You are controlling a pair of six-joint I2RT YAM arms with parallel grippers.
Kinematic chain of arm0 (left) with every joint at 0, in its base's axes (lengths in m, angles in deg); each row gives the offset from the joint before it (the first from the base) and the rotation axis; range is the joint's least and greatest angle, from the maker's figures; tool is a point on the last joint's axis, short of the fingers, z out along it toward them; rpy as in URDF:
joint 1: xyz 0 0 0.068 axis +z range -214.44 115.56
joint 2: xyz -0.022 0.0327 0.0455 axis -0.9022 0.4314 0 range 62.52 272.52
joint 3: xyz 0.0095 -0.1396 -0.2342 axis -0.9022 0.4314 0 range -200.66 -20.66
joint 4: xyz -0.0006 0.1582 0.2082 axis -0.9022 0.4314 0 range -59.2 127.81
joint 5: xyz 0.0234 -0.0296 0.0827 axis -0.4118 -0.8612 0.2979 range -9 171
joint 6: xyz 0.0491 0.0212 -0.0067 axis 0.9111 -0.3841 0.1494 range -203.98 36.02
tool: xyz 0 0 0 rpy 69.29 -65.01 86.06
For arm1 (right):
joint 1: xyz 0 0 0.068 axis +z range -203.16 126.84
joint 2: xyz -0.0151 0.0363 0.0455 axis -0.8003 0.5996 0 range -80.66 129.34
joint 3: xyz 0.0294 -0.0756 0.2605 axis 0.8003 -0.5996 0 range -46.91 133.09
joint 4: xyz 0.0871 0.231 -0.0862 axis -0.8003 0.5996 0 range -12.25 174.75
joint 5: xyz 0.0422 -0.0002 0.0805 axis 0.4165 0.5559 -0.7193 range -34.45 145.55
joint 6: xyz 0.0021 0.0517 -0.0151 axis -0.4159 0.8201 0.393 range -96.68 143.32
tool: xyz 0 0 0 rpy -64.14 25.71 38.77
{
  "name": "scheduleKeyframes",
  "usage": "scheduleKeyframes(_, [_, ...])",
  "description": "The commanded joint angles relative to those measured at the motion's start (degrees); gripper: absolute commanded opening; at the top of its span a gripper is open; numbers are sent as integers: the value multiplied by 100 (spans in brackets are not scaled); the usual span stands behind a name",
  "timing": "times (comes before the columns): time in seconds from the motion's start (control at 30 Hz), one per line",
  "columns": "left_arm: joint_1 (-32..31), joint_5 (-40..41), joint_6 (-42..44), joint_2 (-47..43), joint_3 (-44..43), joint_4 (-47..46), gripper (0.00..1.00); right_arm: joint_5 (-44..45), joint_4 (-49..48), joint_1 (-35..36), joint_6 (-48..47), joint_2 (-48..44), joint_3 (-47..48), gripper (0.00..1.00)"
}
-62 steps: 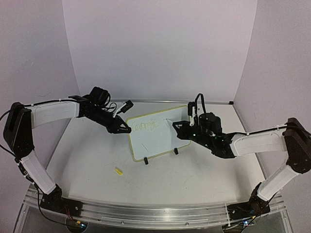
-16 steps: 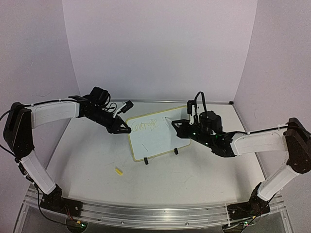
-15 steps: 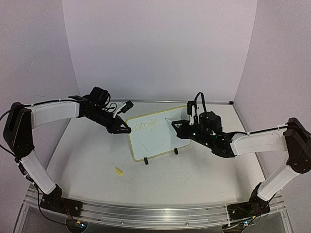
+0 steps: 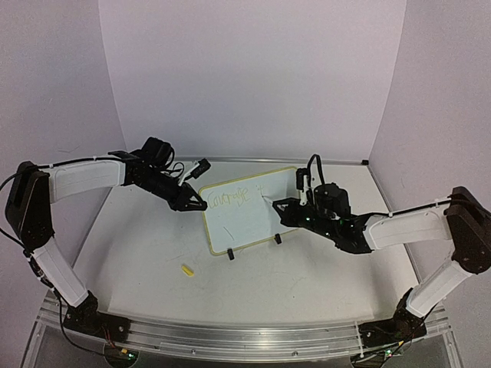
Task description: Write a sentence on the whiteboard
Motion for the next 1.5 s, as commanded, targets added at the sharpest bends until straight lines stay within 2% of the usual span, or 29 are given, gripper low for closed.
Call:
scheduleKeyframes(0.0, [-12, 776, 281, 36, -52, 338, 0, 316, 76, -13, 32, -95, -18, 0])
scheduleKeyframes(0.53, [-11, 780, 283, 39, -52, 342, 0, 340, 35, -9, -242, -486, 205, 0])
scheduleKeyframes(1.47, [-8, 798, 284, 32, -49, 357, 0, 400, 63, -8, -337, -21, 474, 0])
